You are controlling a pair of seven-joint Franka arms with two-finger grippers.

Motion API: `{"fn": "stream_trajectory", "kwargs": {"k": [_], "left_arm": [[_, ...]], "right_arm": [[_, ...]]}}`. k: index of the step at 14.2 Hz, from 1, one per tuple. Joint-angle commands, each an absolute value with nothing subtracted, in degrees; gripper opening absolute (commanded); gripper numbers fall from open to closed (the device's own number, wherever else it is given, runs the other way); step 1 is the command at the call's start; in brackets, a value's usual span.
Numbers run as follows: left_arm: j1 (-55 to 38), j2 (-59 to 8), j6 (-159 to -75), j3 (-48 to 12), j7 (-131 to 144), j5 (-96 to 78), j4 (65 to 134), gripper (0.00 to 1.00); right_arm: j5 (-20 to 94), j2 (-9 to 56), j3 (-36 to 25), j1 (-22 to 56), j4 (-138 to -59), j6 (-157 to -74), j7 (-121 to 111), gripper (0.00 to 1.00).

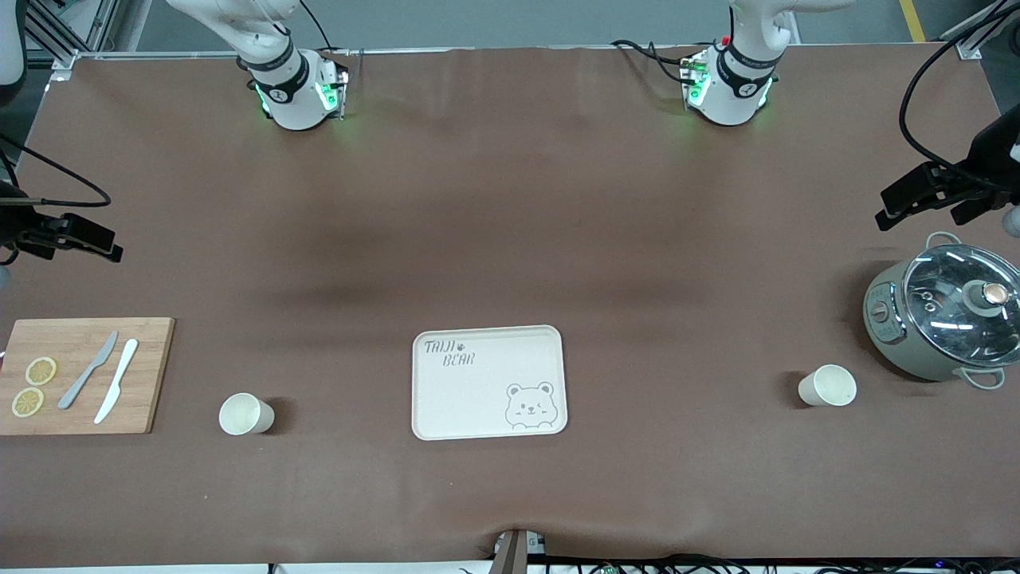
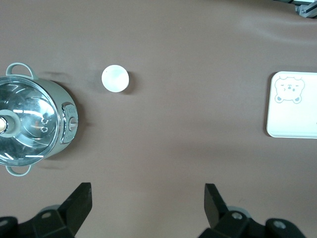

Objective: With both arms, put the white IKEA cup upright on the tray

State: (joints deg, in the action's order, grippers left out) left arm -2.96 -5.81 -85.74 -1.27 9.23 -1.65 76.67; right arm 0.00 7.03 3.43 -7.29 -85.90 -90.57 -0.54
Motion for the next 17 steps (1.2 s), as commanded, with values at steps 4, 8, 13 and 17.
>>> {"fn": "stream_trajectory", "kwargs": {"k": [4, 8, 13, 17], "left_arm": [[-2.46, -5.1, -86.04, -1.5, 9.93, 0.09, 76.82, 1.0], [-2.64, -5.62, -86.13, -1.58, 10.28, 1.41, 77.17, 1.0], [-2.81, -8.34, -86.48, -1.93, 10.11, 3.42, 77.43, 1.0], [-2.38, -11.77, -89.73, -1.93, 9.23, 3.69, 77.43, 1.0]], "right_arm": [[0.7, 5.98, 3.78, -7.65, -87.19, -91.23, -0.79, 1.0], [0.88, 6.06, 3.78, -7.47, -86.4, -91.32, -0.79, 1.0], [1.32, 6.94, 3.78, -6.77, -85.87, -90.88, -0.09, 1.0], [1.41, 6.94, 3.87, -6.42, -85.17, -90.79, -0.7, 1.0]]}}
